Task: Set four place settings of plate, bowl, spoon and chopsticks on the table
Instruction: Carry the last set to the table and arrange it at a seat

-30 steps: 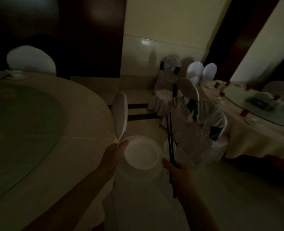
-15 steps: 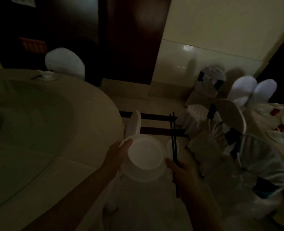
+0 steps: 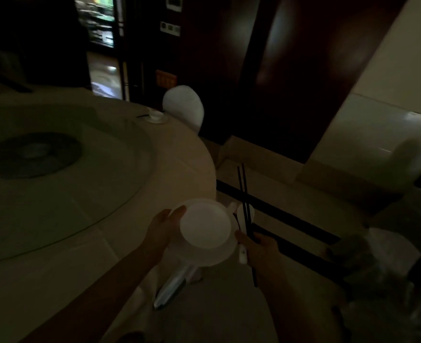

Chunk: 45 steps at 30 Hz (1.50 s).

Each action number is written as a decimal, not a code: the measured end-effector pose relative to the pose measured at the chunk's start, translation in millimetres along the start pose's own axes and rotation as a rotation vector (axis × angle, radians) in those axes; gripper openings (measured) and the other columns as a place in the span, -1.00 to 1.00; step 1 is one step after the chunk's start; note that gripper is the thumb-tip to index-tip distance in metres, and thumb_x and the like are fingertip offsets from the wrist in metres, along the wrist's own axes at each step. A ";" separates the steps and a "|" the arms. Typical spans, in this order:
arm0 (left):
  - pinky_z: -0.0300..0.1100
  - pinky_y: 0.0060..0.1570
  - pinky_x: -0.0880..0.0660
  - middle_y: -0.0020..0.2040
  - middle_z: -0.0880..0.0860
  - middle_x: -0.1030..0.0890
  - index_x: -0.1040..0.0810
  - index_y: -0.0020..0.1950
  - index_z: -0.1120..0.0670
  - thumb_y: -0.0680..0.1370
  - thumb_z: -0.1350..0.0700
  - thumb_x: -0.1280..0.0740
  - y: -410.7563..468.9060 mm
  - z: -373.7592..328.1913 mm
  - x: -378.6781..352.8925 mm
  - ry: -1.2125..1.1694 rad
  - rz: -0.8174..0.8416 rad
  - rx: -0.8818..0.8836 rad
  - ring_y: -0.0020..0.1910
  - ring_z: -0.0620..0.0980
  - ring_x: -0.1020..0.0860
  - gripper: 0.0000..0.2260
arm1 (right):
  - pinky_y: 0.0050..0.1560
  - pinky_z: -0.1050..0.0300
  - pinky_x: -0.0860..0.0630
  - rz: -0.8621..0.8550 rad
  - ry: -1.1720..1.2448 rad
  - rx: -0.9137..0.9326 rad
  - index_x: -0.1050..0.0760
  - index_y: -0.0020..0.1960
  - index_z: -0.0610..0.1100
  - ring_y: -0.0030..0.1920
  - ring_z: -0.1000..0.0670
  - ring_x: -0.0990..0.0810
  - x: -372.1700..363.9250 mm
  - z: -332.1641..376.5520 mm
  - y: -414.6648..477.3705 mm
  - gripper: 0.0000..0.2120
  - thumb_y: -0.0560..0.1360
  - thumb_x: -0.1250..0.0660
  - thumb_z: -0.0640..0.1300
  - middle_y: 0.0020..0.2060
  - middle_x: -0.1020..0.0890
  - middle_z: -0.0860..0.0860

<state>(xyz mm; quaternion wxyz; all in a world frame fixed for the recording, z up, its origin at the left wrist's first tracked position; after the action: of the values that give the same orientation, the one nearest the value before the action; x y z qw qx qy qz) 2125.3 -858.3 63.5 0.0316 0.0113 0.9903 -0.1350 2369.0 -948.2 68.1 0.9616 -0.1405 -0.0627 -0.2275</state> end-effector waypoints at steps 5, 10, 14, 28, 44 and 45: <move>0.05 -0.01 -0.55 -0.01 0.18 -0.69 -0.66 0.03 0.15 0.51 -0.09 -0.38 26.3 -9.1 2.8 -0.053 -0.139 -0.039 -0.01 0.18 -0.63 -0.68 | -0.46 0.30 -0.49 0.173 -0.095 0.054 -0.66 -0.30 0.12 -0.40 0.14 -0.65 -21.5 19.0 71.3 -0.85 0.45 -0.50 0.00 -0.44 -0.67 0.17; -0.05 -0.15 -0.52 -0.07 0.09 -0.68 -0.66 -0.03 0.09 0.54 -0.10 -0.34 68.2 -0.2 15.7 -0.063 -0.313 -0.043 -0.07 0.11 -0.61 -0.73 | -0.05 -0.12 -0.67 0.375 -0.209 0.065 -0.70 -0.24 0.02 -0.13 -0.17 -0.72 -64.7 32.5 142.4 -0.77 0.29 -0.48 0.18 -0.25 -0.72 -0.13; -0.12 -0.25 -0.50 -0.09 0.04 -0.68 -0.66 -0.02 0.07 0.54 -0.12 -0.34 93.9 11.8 25.1 -0.066 -0.425 -0.038 -0.08 0.05 -0.62 -0.73 | -0.06 -0.10 -0.59 0.465 -0.301 0.052 -0.66 -0.22 -0.06 -0.15 -0.16 -0.70 -100.3 34.4 192.4 -0.58 0.16 -0.42 0.27 -0.30 -0.70 -0.10; -0.21 -0.45 -0.50 -0.21 -0.03 -0.66 -0.65 -0.11 0.05 0.53 -0.12 -0.37 135.6 64.3 50.9 -0.059 -0.676 0.091 -0.21 -0.05 -0.61 -0.75 | -0.33 0.15 -0.44 0.761 -0.574 0.084 -0.65 -0.39 -0.10 -0.42 -0.01 -0.59 -211.7 17.1 291.3 -0.77 0.38 -0.49 0.00 -0.50 -0.61 0.00; -0.01 -0.27 -0.57 -0.13 0.12 -0.68 -0.67 -0.01 0.12 0.58 -0.12 -0.29 168.4 150.4 63.4 0.000 -0.877 0.299 -0.17 0.04 -0.64 -0.67 | -0.29 0.09 -0.50 1.033 -0.819 0.048 -0.63 -0.36 -0.09 -0.31 -0.09 -0.65 -303.7 -71.8 348.0 -0.78 0.40 -0.49 -0.01 -0.42 -0.64 -0.06; -0.01 -0.25 -0.56 -0.10 0.15 -0.68 -0.67 0.01 0.15 0.60 -0.09 -0.28 169.7 154.4 62.9 -0.010 -0.886 0.299 -0.15 0.06 -0.63 -0.67 | -0.27 0.09 -0.50 1.044 -0.824 0.048 -0.63 -0.35 -0.09 -0.30 -0.10 -0.65 -306.5 -76.6 348.8 -0.79 0.41 -0.49 -0.02 -0.41 -0.65 -0.06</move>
<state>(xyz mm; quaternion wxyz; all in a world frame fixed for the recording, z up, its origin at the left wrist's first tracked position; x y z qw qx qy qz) 2077.0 -735.3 -134.4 -0.0264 -0.4089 0.8692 -0.2768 2259.8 -543.4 -145.7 0.8457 -0.2064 -0.3541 0.3418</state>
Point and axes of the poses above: each hand's wrist, its own y-axis towards the middle knuckle, its own x-axis out of the back of the hand, z = x × y, the point moved 5 cm from there along y, towards the middle knuckle
